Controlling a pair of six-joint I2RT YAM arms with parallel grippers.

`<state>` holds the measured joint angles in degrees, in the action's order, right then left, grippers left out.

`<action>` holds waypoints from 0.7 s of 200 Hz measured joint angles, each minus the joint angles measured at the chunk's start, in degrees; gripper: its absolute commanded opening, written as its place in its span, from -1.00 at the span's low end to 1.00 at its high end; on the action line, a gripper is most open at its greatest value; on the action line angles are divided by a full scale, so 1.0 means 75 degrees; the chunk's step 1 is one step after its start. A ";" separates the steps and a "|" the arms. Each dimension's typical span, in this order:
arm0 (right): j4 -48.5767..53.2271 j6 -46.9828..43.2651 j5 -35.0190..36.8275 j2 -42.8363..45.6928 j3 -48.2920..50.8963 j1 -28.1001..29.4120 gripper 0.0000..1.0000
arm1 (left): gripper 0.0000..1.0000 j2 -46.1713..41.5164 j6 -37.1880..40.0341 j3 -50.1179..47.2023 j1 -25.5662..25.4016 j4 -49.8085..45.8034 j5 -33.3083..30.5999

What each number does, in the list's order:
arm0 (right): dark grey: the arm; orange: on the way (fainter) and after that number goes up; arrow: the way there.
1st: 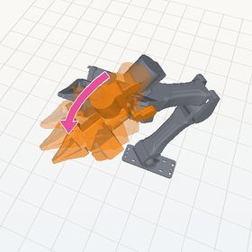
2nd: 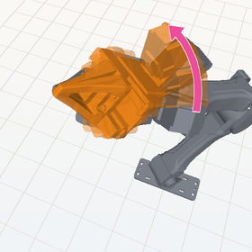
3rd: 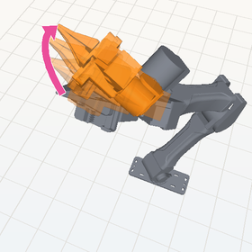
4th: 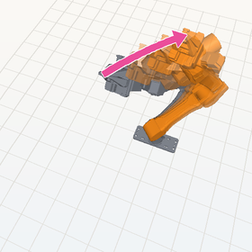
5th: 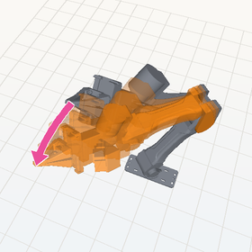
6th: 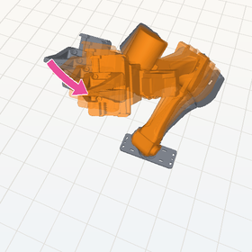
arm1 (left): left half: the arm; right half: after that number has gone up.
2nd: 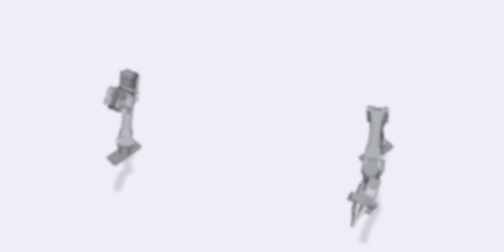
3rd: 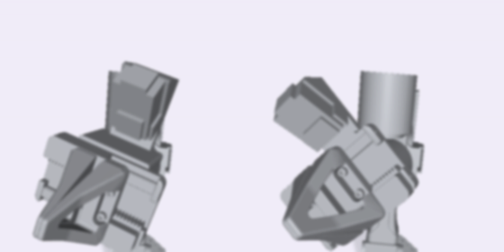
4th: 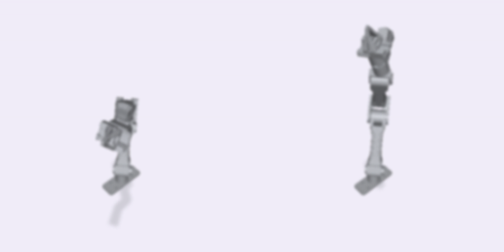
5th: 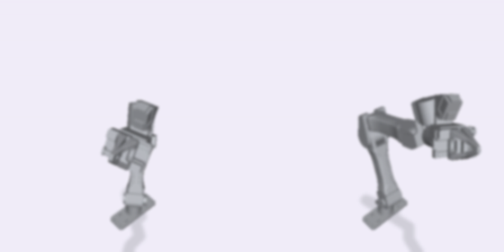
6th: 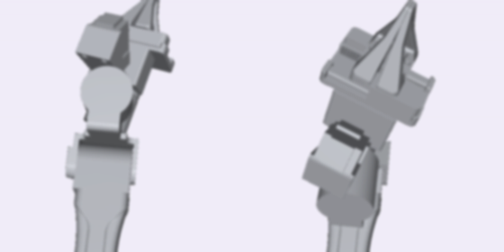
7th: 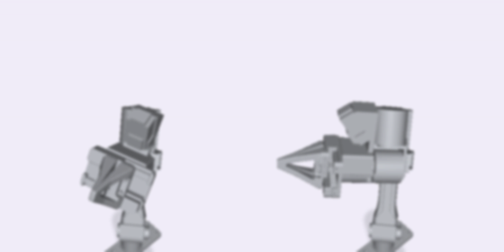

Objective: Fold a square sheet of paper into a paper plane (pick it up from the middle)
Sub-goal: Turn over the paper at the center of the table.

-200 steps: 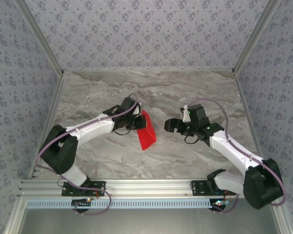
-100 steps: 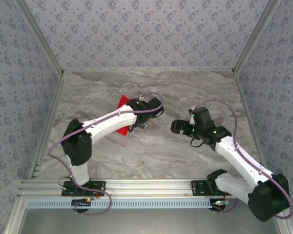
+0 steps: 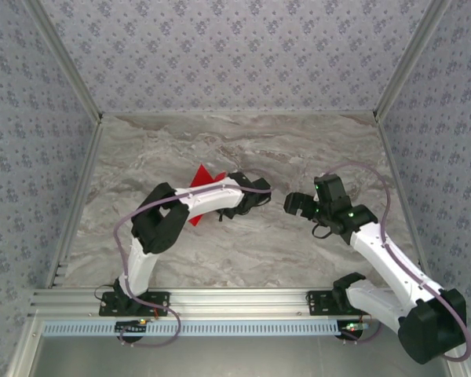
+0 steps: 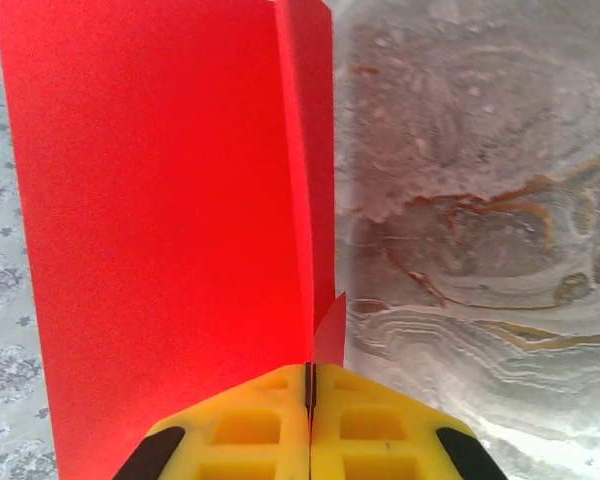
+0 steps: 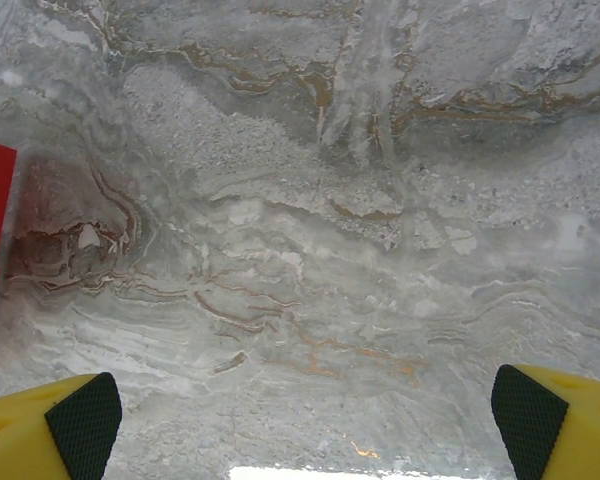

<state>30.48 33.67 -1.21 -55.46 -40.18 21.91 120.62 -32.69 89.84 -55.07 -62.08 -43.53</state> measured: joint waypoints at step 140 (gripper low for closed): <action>0.0111 0.0055 -0.0344 0.0271 0.0254 -0.0420 0.99 | 0.69 -0.1830 0.0006 -0.0131 -0.0044 0.1862 0.3410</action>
<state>31.31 34.09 -3.79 -53.43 -38.28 18.76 106.89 -32.64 88.86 -55.40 -48.12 -17.96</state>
